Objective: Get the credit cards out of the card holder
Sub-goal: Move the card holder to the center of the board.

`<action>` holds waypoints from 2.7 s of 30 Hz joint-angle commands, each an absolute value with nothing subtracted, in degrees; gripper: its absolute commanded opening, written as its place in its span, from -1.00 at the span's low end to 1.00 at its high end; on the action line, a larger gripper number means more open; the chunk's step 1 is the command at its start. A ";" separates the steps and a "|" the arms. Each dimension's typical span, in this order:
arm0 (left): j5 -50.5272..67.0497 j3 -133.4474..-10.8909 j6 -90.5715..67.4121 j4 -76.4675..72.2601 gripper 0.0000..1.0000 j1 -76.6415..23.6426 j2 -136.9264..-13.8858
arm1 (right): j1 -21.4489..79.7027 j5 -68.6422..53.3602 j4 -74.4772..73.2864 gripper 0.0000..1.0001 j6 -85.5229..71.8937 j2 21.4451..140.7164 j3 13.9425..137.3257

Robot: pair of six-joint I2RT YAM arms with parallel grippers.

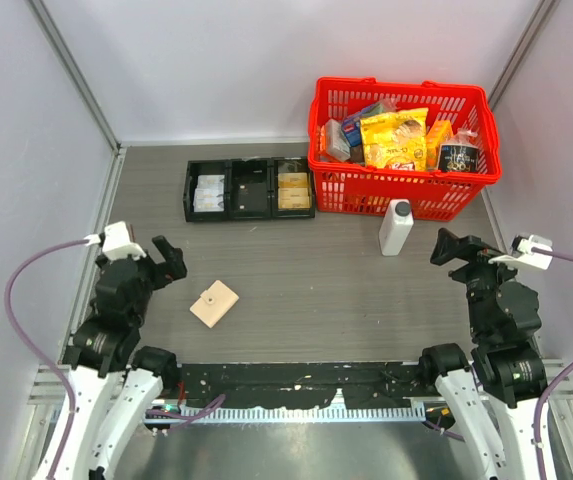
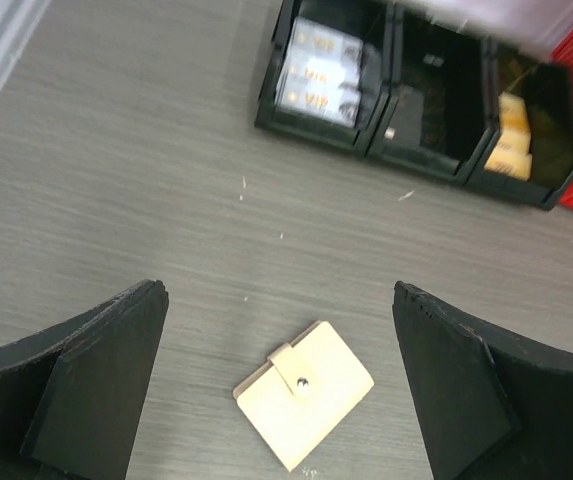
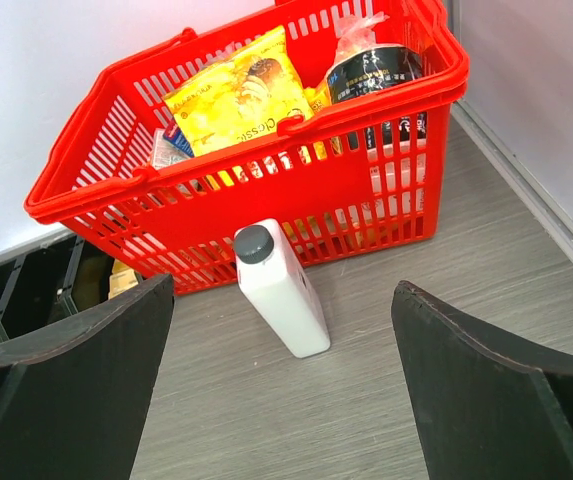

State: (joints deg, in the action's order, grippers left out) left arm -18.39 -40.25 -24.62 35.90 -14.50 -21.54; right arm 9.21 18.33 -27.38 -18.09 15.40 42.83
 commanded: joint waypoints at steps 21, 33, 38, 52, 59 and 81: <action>-8.79 -36.66 -40.96 30.51 0.90 -14.68 -66.61 | 9.32 11.95 -24.87 0.88 -19.07 15.91 42.98; 7.37 -33.23 -47.10 26.11 0.86 -23.55 -67.59 | 9.32 10.81 -24.87 0.87 -19.16 16.35 42.89; 9.32 -31.12 -54.92 21.20 0.86 -29.78 -67.24 | 9.32 8.80 -26.54 0.87 -19.86 18.01 43.59; 0.44 -30.24 -66.97 11.95 0.77 -42.36 -68.66 | 9.40 -11.23 -26.72 0.67 -28.38 31.01 43.16; -8.69 -28.30 -67.15 17.83 0.62 -42.36 -61.53 | 19.76 -12.60 -17.94 0.53 -37.26 36.20 37.62; -3.87 -30.50 -64.16 14.06 0.34 -42.36 -69.60 | 52.65 2.91 18.80 0.01 -51.85 71.71 28.56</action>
